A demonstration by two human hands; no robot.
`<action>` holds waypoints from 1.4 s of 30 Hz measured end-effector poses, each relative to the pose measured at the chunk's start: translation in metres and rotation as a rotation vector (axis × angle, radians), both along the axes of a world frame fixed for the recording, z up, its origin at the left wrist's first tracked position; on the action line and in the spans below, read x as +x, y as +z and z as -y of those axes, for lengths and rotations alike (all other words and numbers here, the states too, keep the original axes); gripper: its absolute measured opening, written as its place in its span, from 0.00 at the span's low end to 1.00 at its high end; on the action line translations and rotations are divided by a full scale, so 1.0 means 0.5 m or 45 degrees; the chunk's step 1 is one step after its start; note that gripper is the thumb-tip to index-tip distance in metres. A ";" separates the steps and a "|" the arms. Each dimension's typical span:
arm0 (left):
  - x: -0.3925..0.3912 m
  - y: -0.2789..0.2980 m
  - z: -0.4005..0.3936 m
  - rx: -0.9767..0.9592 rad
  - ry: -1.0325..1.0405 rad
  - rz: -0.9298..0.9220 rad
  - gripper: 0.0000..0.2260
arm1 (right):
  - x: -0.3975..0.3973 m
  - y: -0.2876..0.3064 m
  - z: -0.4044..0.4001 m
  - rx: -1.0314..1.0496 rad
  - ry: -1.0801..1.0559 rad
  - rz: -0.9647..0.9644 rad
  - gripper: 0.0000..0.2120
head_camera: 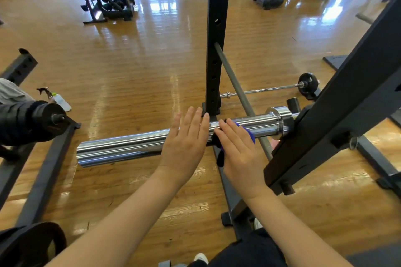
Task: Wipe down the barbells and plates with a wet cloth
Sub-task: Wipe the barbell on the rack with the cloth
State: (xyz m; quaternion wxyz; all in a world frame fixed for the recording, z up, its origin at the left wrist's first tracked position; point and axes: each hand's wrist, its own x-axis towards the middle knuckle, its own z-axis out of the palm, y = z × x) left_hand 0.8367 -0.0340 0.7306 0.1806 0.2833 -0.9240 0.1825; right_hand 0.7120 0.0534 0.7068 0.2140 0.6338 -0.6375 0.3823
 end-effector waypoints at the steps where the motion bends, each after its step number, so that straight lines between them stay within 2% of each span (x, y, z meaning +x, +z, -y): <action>1: -0.002 -0.001 0.003 0.007 0.006 0.008 0.20 | -0.006 -0.006 0.002 0.004 0.019 -0.007 0.17; 9: 0.000 0.000 0.006 0.033 -0.004 -0.023 0.19 | -0.085 -0.003 -0.023 -0.037 -0.179 0.079 0.16; 14: 0.001 0.018 0.002 0.086 0.009 0.016 0.19 | -0.071 0.028 -0.020 -0.106 -0.228 0.228 0.16; 19: -0.001 0.068 0.010 0.381 0.037 0.130 0.32 | 0.000 0.027 0.014 0.005 0.015 0.036 0.17; 23: -0.010 0.103 0.028 0.597 0.040 0.244 0.20 | -0.022 -0.004 0.015 -0.021 0.023 -0.020 0.17; 26: -0.015 0.114 0.046 0.760 0.035 0.326 0.18 | -0.063 -0.010 -0.007 -0.060 -0.121 0.050 0.16; 28: -0.016 0.113 0.053 0.823 0.013 0.357 0.21 | -0.080 -0.011 -0.017 -0.054 -0.189 0.088 0.16; 30: -0.013 0.114 0.049 0.775 -0.009 0.360 0.30 | -0.086 -0.007 -0.020 -0.050 -0.204 0.103 0.16; 32: -0.005 0.095 0.035 0.490 -0.030 0.340 0.37 | -0.079 0.004 -0.020 -0.066 -0.214 0.154 0.16; 34: 0.003 0.077 0.018 0.223 -0.024 0.272 0.40 | -0.054 0.017 -0.016 -0.084 -0.191 0.178 0.16; 37: -0.003 0.045 0.010 0.127 0.017 0.166 0.38 | -0.009 0.014 -0.001 -0.021 -0.040 0.077 0.18; 39: -0.008 0.041 0.010 0.080 -0.005 0.098 0.32 | 0.000 0.003 0.007 0.010 0.027 0.010 0.18; 42: -0.011 0.042 0.017 0.161 -0.018 0.101 0.31 | -0.024 -0.001 0.006 -0.005 0.008 0.038 0.16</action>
